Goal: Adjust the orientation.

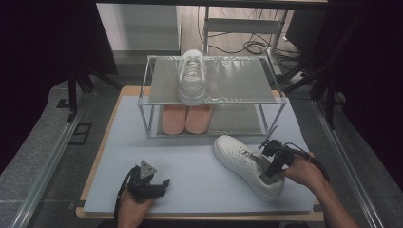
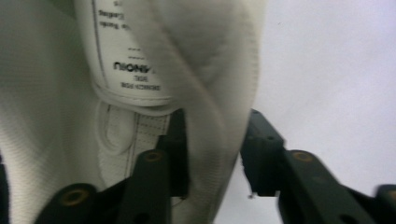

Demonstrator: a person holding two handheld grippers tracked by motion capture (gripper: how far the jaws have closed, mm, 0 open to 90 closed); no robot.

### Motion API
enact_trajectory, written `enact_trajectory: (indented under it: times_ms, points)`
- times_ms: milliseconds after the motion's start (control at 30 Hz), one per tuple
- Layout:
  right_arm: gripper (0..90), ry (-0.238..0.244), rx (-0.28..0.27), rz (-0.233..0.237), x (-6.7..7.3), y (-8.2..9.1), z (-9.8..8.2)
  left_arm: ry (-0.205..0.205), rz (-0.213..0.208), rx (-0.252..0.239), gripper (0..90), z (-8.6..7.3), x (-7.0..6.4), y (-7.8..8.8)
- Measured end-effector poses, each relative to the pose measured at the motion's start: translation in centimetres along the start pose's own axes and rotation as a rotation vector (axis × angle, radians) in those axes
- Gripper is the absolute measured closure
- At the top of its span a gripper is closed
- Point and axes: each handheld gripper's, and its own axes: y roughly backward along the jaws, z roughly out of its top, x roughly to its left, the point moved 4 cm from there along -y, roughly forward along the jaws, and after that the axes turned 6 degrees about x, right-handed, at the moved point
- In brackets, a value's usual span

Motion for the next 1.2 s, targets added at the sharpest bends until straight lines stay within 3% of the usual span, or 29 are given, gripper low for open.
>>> enact_trajectory:
  times_ms: [133,300,433,533,600,900,1200]
  points:
    - [73.5,-0.016,0.004,-0.008,0.0,0.0,0.1,0.0,0.0,0.0,15.9,0.0,0.0,0.0]
    - [78.7,-0.098,-0.041,0.026,-1.1,0.2,-0.2,0.001,0.0,0.0,15.9,0.0,0.0,0.0]
    - [81.3,-0.13,-0.084,0.072,-2.0,0.2,-0.7,0.0,-0.001,0.0,15.8,0.0,0.0,0.0]
    - [82.5,-0.162,-0.11,0.132,-2.5,0.3,-0.9,0.0,-0.001,0.0,15.9,0.0,0.0,0.0]
    - [82.7,-0.19,-0.123,0.196,-2.8,0.5,-1.1,0.001,-0.001,0.0,15.8,0.0,0.0,0.0]
    - [82.8,-0.253,-0.231,0.329,-3.9,1.1,-3.0,0.001,-0.002,0.0,15.8,0.0,0.0,0.0]
    - [82.8,-0.27,-0.344,0.399,-4.1,2.7,-4.7,0.001,-0.001,0.0,15.8,0.0,0.0,0.0]
